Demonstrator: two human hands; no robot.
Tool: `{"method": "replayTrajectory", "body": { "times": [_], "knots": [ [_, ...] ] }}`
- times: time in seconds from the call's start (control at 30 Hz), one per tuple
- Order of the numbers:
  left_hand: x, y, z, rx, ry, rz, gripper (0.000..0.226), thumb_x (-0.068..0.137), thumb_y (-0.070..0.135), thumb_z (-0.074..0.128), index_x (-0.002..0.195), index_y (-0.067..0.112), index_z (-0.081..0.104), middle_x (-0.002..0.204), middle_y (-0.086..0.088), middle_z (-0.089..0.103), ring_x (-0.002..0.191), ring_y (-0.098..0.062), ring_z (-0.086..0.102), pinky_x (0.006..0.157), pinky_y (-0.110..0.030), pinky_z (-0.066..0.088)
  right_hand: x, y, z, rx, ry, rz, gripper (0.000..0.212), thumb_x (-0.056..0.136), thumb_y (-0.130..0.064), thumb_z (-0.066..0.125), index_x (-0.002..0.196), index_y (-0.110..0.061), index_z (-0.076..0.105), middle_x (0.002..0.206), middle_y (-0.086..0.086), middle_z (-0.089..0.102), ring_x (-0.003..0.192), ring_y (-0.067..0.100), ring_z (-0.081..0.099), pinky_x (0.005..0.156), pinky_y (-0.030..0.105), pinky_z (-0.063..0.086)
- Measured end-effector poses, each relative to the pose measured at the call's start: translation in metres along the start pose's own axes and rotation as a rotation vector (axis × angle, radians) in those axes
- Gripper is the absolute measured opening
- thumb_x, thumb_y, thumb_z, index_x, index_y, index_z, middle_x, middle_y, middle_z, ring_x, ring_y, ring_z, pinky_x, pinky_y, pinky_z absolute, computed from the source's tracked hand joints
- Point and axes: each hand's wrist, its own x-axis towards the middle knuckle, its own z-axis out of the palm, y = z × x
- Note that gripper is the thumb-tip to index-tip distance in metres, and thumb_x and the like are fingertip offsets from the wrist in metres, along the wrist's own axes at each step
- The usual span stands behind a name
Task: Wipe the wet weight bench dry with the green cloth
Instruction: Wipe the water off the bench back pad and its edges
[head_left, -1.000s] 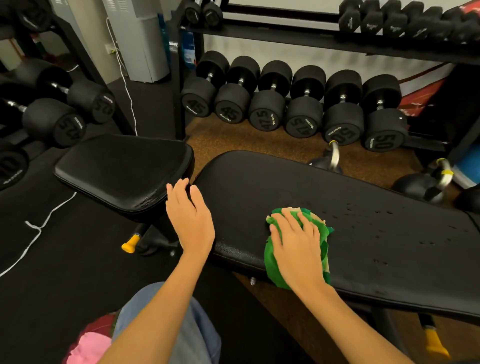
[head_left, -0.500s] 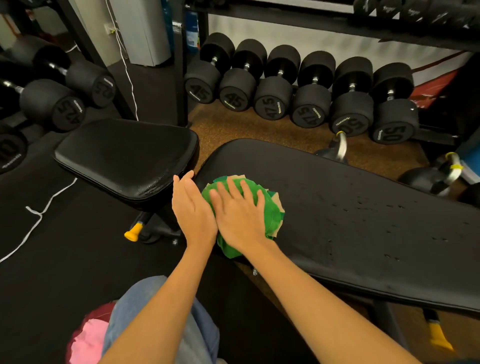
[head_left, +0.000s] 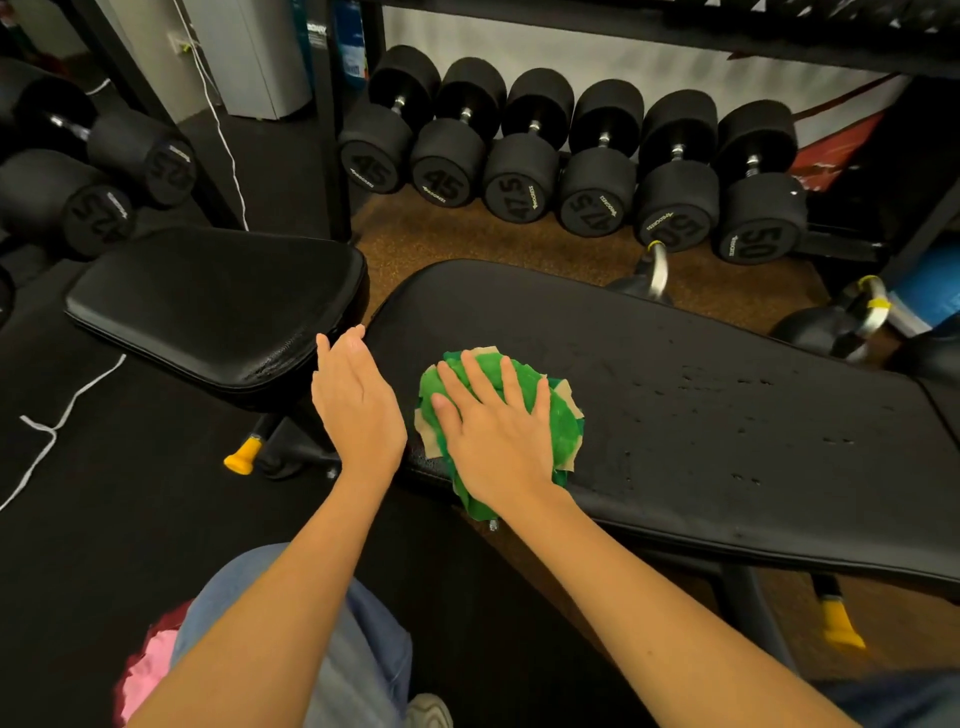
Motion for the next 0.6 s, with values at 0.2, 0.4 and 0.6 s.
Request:
{"method": "replayTrajectory", "body": {
  "times": [0.2, 0.4, 0.6],
  "knots": [
    [0.004, -0.005, 0.003, 0.123, -0.025, 0.048, 0.052, 0.101, 0.034, 0.018, 0.13, 0.013, 0.056, 0.141, -0.001, 0.051, 0.146, -0.015, 0.018, 0.118, -0.043, 0.013, -0.021, 0.037, -0.007, -0.044, 0.04, 0.038, 0.061, 0.094, -0.054, 0.004, 0.145, -0.04, 0.033, 0.154, -0.011, 0.029, 0.144, 0.028, 0.024, 0.115, 0.055, 0.011],
    [0.004, -0.004, 0.003, 0.132, -0.031, 0.017, 0.047, 0.104, 0.032, 0.021, 0.129, 0.014, 0.057, 0.142, 0.001, 0.05, 0.145, -0.013, 0.019, 0.118, -0.039, 0.011, -0.041, 0.085, -0.018, -0.039, 0.055, 0.056, 0.06, 0.097, -0.055, 0.007, 0.143, -0.034, 0.04, 0.153, -0.004, 0.033, 0.139, 0.027, 0.035, 0.113, 0.051, 0.026],
    [0.002, -0.002, 0.002, 0.098, -0.026, 0.004, 0.048, 0.102, 0.033, 0.022, 0.12, 0.012, 0.062, 0.137, -0.003, 0.055, 0.144, -0.015, 0.024, 0.116, -0.046, 0.02, -0.055, 0.124, -0.041, 0.372, 0.311, 0.197, 0.047, 0.097, -0.023, 0.052, 0.142, -0.026, 0.04, 0.15, -0.003, 0.034, 0.13, 0.009, 0.037, 0.102, 0.021, 0.029]
  ]
}}
